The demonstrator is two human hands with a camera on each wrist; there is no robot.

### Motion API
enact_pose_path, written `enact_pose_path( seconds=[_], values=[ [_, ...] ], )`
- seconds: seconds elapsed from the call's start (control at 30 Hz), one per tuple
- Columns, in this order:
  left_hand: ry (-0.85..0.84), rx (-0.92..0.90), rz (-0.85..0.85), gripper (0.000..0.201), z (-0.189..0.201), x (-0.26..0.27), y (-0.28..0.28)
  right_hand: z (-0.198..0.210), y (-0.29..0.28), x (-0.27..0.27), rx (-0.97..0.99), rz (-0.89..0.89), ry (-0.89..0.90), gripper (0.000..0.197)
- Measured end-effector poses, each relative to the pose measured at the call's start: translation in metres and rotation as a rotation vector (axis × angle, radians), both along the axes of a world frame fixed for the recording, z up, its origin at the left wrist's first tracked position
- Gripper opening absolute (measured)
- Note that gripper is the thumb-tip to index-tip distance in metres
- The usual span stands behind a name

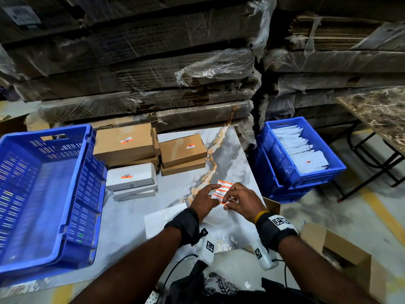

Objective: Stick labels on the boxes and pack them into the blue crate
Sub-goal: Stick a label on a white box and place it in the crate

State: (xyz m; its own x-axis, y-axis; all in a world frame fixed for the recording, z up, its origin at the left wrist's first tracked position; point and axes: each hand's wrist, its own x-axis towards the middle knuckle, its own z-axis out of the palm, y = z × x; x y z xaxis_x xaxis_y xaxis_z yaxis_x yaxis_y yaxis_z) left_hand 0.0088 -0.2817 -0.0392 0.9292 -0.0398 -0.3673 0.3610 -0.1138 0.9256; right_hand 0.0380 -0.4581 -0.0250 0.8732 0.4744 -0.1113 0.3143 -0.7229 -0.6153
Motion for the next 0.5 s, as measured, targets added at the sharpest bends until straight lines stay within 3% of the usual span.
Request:
enact_pose_path(
  seconds=[0.5],
  values=[
    [-0.027, -0.168, 0.080, 0.057, -0.0010, 0.0029, -0.0001, -0.0064, 0.0033, -0.0006, -0.007, -0.110, -0.124, 0.014]
  ],
)
